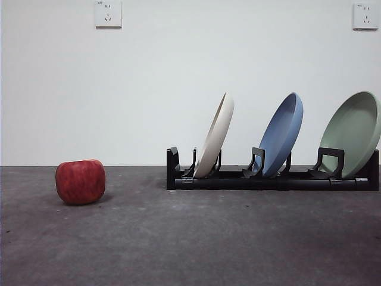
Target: Take the yellow plate from the plate rack,put the plate on the table,take the apple from the table,put the apple in the plate
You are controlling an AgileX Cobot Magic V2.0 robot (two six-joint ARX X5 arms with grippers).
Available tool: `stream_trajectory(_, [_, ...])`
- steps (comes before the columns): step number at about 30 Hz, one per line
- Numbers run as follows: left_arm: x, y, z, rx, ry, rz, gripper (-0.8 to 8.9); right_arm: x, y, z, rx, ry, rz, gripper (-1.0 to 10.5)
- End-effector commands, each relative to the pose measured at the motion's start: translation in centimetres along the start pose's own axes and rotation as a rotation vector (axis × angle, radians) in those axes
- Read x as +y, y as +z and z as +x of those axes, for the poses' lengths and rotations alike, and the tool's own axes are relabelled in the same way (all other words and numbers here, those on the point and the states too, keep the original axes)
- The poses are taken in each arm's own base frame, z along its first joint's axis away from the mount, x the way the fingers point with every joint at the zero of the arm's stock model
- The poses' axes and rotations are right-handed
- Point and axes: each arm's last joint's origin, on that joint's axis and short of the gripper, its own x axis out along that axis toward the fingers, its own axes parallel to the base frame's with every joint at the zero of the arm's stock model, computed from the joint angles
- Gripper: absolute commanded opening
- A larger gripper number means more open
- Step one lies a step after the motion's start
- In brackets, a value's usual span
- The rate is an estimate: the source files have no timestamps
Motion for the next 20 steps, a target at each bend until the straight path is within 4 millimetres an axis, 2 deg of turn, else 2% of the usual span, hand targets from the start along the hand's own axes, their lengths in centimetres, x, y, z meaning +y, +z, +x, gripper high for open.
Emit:
stream_trajectory(1, [0.1, -0.2, 0.1, 0.003, 0.001, -0.015, -0.02, 0.0, -0.2, 0.1, -0.003, 0.000, 0.012, 0.0])
stream_trajectory(5, [0.1, -0.1, 0.1, -0.004, 0.001, -0.067, -0.05, 0.1, 0.0, 0.0, -0.015, 0.020, 0.031, -0.1])
stream_trajectory(9, [-0.1, 0.7, -0.2, -0.026, -0.007, -0.126, -0.06, 0.3, 1.1, -0.3, -0.036, 0.080, 0.094, -0.1])
stream_trajectory(15, [-0.5, 3.3, -1.1, -0.069, -0.054, -0.133, -0.06, 0.6, 3.7, -1.4, -0.090, 0.140, 0.149, -0.1])
stream_trajectory(20, [-0.9, 5.9, -1.7, -0.068, -0.096, -0.149, -0.06, 1.0, 6.5, -2.3, -0.062, 0.204, 0.156, -0.1])
